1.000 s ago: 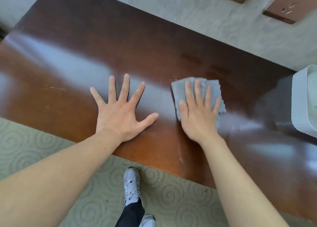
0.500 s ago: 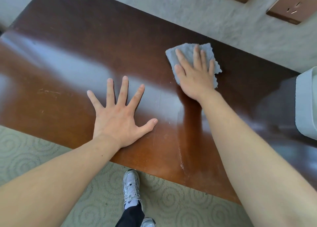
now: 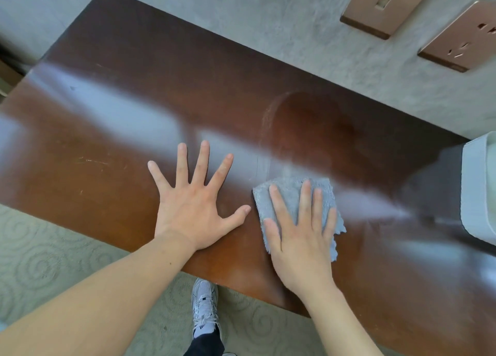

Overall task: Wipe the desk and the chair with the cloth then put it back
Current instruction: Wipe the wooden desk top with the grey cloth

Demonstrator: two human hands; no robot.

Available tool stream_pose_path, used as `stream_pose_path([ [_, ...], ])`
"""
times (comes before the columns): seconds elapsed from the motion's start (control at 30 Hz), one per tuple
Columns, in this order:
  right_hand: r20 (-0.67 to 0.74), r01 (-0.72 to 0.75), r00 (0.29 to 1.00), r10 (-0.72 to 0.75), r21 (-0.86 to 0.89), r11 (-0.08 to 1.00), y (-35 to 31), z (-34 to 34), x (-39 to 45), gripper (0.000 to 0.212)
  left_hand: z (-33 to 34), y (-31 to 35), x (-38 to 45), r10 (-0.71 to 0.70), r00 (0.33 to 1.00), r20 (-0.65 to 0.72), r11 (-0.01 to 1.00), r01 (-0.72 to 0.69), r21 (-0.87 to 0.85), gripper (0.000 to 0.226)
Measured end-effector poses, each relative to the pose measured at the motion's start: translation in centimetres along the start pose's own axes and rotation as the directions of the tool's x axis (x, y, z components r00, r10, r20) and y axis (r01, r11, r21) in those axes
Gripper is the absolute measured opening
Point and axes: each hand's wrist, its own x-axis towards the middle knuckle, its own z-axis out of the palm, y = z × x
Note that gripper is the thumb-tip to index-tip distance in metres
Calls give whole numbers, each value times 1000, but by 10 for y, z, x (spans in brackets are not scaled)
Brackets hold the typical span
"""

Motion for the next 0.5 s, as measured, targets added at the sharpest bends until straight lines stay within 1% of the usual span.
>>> stream_pose_path([
  [0.2,-60,-71,996,71,5,997,-2,-33,148,57,0,-1,1,8,1000,4,1000,-8,-1,96],
  [0.33,-24,-98,995,99,32,995,-7,-54,225,57,0,-1,2,14,1000,1,1000,-14,-3,95],
  [0.4,-8,-37,999,37,25,999,-11,-56,237,57,0,-1,2,9,1000,8,1000,-9,3,96],
  [0.5,10,175,984,-175,-5,984,-6,-56,225,55,-2,-1,2,5,1000,17,1000,-5,11,96],
])
